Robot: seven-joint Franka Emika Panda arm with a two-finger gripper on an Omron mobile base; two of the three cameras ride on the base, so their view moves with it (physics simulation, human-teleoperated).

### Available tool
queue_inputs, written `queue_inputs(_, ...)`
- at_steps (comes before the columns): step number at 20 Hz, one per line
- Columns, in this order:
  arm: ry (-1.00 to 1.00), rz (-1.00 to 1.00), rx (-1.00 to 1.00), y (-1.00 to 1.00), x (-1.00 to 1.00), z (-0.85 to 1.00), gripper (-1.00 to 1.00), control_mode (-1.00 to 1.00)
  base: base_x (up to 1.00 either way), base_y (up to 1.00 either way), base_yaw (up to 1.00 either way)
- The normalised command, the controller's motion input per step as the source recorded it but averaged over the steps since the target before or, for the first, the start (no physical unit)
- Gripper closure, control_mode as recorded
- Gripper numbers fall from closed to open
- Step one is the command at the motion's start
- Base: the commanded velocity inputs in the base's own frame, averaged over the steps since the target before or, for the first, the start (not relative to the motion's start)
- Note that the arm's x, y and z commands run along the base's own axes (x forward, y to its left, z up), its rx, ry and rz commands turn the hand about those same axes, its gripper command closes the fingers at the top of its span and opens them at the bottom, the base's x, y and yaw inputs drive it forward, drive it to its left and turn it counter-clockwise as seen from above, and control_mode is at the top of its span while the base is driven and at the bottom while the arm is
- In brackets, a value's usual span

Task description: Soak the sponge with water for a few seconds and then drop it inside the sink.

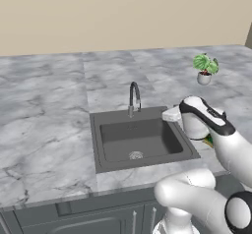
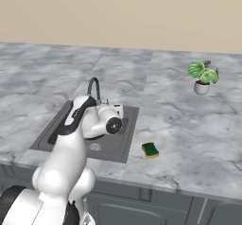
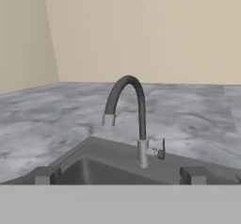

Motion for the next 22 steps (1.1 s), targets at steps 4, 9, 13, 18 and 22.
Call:
queue_inputs(4, 0.0, 0.0, 0.0, 0.0, 0.46, -0.09, -1.0, -1.0, 0.0, 0.0, 0.0)
queue_inputs(9, 0.0, 0.0, 0.0, 0.0, 0.34, -0.06, -1.0, -1.0, 0.0, 0.0, 0.0)
queue_inputs(13, 0.0, 0.0, 0.0, 0.0, 0.12, -0.04, -1.0, -1.0, 0.0, 0.0, 0.0)
queue_inputs(18, 0.0, 0.0, 0.0, 0.0, 0.14, -0.07, -1.0, -1.0, 0.0, 0.0, 0.0)
queue_inputs(22, 0.0, 0.0, 0.0, 0.0, 0.2, -0.01, -1.0, -1.0, 0.0, 0.0, 0.0)
